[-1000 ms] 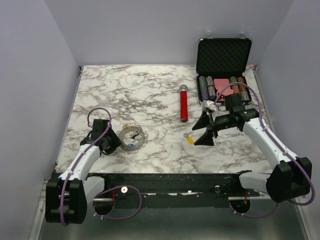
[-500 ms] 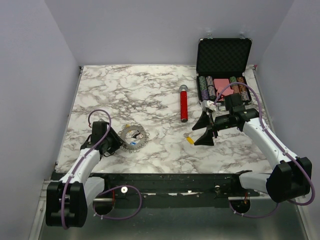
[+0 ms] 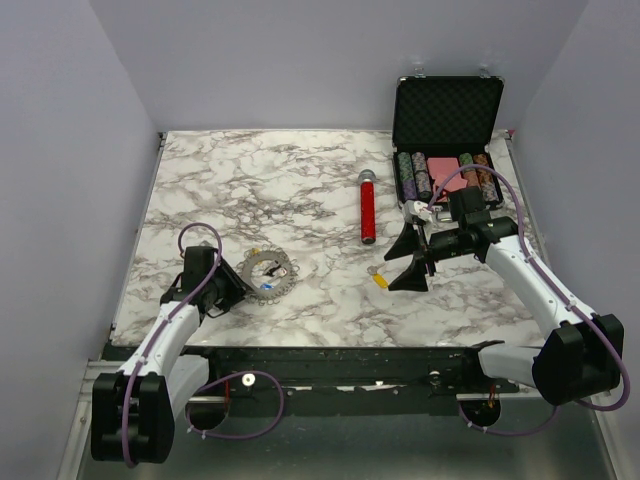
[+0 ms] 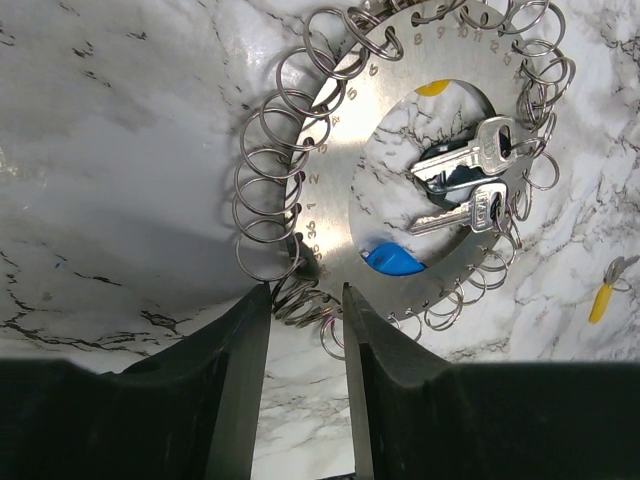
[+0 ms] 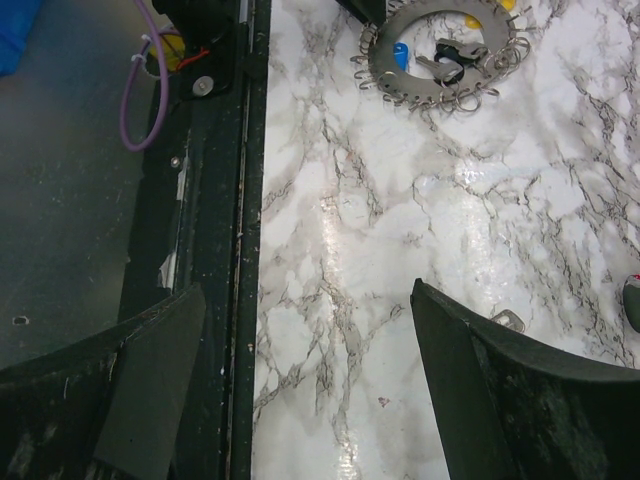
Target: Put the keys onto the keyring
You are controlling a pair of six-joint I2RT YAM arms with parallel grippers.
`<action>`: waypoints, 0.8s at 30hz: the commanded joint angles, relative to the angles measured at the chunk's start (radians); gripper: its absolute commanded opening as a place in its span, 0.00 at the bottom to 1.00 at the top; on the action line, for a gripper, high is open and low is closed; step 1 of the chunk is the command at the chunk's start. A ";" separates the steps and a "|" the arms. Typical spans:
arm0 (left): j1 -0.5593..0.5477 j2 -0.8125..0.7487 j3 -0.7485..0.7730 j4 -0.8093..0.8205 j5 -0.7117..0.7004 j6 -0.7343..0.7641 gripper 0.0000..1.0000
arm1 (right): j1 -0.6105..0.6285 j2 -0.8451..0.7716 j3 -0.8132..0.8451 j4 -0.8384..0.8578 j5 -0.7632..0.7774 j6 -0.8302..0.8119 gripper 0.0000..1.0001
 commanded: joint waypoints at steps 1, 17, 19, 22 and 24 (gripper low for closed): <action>0.001 -0.018 -0.006 -0.016 0.038 -0.011 0.42 | -0.002 0.005 0.012 -0.012 -0.025 -0.016 0.92; -0.014 -0.009 0.014 -0.045 -0.039 0.006 0.36 | 0.000 0.007 0.012 -0.015 -0.027 -0.020 0.92; -0.014 -0.011 0.018 -0.047 -0.042 0.012 0.36 | 0.000 0.005 0.013 -0.017 -0.028 -0.020 0.92; -0.014 -0.003 0.023 -0.045 -0.042 0.016 0.36 | 0.000 0.007 0.012 -0.015 -0.025 -0.020 0.92; -0.014 -0.003 0.023 -0.045 -0.040 0.018 0.37 | -0.004 0.007 0.012 -0.017 -0.025 -0.020 0.92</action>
